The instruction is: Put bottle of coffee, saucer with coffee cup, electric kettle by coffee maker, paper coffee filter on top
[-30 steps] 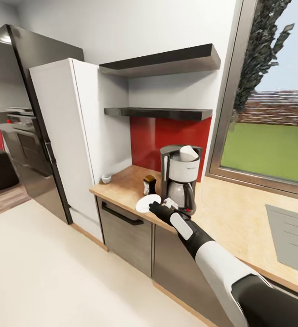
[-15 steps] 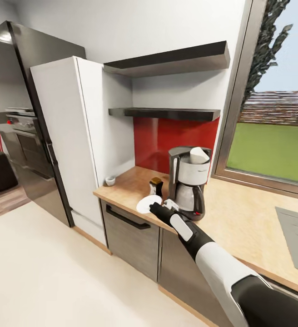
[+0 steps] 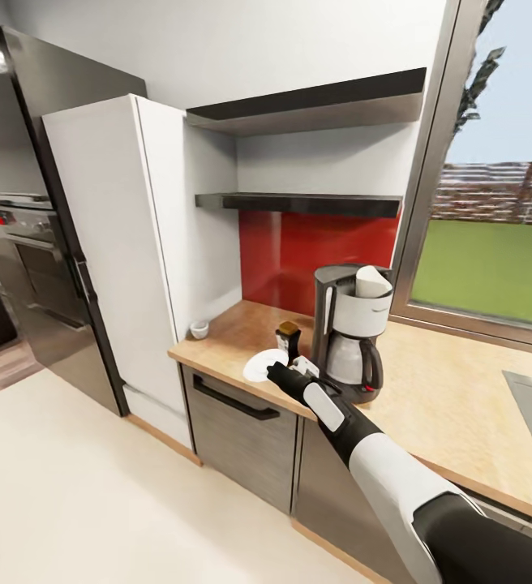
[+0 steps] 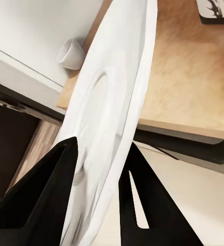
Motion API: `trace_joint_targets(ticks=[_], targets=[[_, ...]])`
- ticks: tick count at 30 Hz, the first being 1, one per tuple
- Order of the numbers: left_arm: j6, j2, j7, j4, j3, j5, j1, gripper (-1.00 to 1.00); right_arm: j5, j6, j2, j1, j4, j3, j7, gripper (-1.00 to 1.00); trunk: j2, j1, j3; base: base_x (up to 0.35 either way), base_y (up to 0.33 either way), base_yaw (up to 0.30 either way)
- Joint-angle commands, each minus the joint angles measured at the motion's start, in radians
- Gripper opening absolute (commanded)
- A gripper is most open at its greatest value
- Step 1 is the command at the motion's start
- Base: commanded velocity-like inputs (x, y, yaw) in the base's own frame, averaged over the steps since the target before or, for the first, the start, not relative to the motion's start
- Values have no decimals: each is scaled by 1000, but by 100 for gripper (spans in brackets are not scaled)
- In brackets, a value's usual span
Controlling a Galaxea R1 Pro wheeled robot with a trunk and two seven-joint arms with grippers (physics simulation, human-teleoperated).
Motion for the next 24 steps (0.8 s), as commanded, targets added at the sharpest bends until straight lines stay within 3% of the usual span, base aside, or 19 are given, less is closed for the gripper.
trace_joint_targets(ticks=[1,13,18,24], targets=[[3,1,6,-2,-8,10,0,100,-4,2,0,-1,0,1,-2,-100,-1,1,-1,13,14,-16],[3,-1,6,-1,-8,10,-1,100,-4,3,0,0,-2,1,-2,-100,-1,1,-1,1,2,-19],[3,-1,6,-2,-8,10,-1,100,-4,3,0,0,-2,1,-2,-100,-1,1,-1,0,66,-253],[3,-1,6,-2,-8,10,-1,100,-4,3,0,0,-2,1,-2,-100,-1,1,-1,0,265,-275]])
